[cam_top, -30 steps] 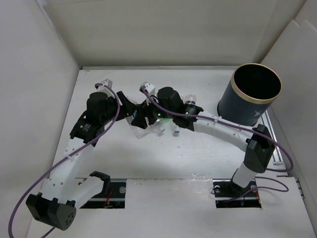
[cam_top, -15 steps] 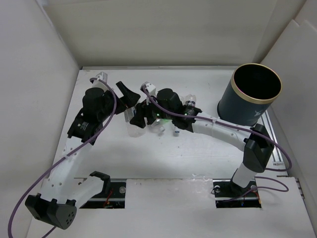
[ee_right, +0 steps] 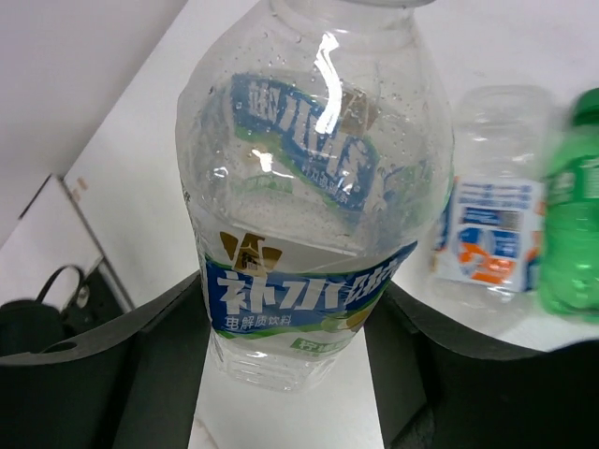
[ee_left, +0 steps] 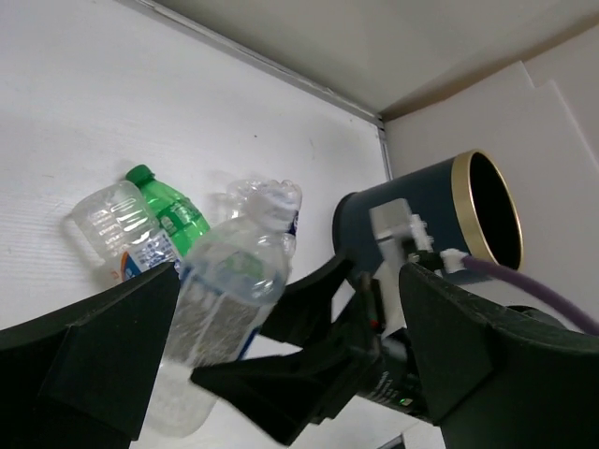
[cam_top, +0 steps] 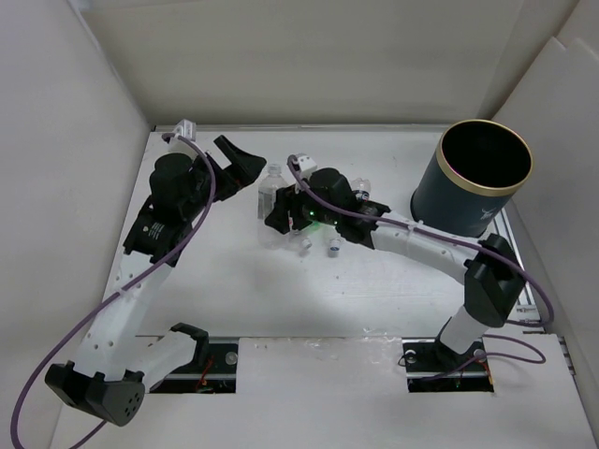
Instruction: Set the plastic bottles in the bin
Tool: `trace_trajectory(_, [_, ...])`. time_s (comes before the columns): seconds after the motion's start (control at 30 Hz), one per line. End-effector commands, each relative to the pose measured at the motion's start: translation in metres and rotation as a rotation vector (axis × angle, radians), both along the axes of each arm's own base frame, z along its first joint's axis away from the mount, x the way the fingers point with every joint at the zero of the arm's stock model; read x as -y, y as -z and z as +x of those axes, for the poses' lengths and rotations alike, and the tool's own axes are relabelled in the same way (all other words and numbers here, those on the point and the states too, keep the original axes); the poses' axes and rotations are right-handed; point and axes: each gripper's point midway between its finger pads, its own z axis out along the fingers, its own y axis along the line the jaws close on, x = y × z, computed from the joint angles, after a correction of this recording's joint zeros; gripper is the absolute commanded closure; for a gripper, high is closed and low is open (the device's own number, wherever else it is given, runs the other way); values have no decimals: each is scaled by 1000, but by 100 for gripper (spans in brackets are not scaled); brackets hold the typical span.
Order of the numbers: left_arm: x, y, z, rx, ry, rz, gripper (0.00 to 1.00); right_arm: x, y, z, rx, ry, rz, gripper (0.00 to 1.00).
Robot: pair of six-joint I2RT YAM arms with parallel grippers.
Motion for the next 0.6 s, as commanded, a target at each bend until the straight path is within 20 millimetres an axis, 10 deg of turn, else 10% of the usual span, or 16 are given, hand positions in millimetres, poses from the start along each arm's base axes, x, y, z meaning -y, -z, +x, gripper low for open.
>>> trace_trajectory(0.0, [-14,-20,-1,47,-82,-19,0,29,-64,29,115,150,126,100])
trace_trajectory(0.2, [-23,-9,-2,32,-116,33,0,115,-126,70,207,327,176,100])
trace_trajectory(0.37, [-10,17,5,23,-45,60,0,245,-157,122,235,623,84,100])
trace_trajectory(0.57, [9,47,25,7,33,85,0,365,-196,124,297,876,88,100])
